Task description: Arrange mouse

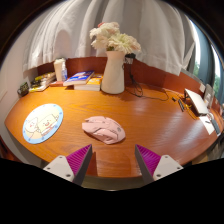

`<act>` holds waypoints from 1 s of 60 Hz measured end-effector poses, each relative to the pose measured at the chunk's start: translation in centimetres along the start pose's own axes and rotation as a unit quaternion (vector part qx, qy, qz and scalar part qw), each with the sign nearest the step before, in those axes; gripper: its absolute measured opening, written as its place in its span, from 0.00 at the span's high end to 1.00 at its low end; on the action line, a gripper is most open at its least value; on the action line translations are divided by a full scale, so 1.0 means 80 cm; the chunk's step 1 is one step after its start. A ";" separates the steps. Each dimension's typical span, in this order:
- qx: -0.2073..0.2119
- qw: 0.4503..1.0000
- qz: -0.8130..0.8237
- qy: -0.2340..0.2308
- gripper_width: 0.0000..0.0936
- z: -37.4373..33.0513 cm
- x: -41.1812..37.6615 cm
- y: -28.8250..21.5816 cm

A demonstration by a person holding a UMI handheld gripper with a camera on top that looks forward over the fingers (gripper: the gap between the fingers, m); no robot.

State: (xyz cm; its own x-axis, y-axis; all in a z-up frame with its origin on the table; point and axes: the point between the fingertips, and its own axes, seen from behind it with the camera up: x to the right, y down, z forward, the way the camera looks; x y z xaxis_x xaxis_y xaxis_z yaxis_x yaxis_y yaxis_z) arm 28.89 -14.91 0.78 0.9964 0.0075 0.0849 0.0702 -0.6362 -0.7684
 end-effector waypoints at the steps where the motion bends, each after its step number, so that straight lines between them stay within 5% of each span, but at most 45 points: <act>1: -0.001 1.000 0.001 -0.002 0.08 0.007 0.002 -0.003; 9: 0.000 0.999 0.004 -0.033 0.08 0.053 0.004 -0.034; 33: -0.009 0.999 0.037 -0.031 0.11 0.134 0.019 -0.091; 39: -0.013 0.998 0.051 -0.034 0.22 0.146 0.017 -0.094; 44: -0.016 0.997 0.058 -0.038 0.44 0.152 0.013 -0.095; 60: -0.031 0.998 0.061 -0.006 0.57 0.157 0.017 -0.097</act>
State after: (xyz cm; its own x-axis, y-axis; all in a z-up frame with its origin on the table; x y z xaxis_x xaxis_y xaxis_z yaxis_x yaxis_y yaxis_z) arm 30.29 -0.31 -1.11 0.9978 -0.0652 -0.0147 -0.0552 -0.6792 -0.7318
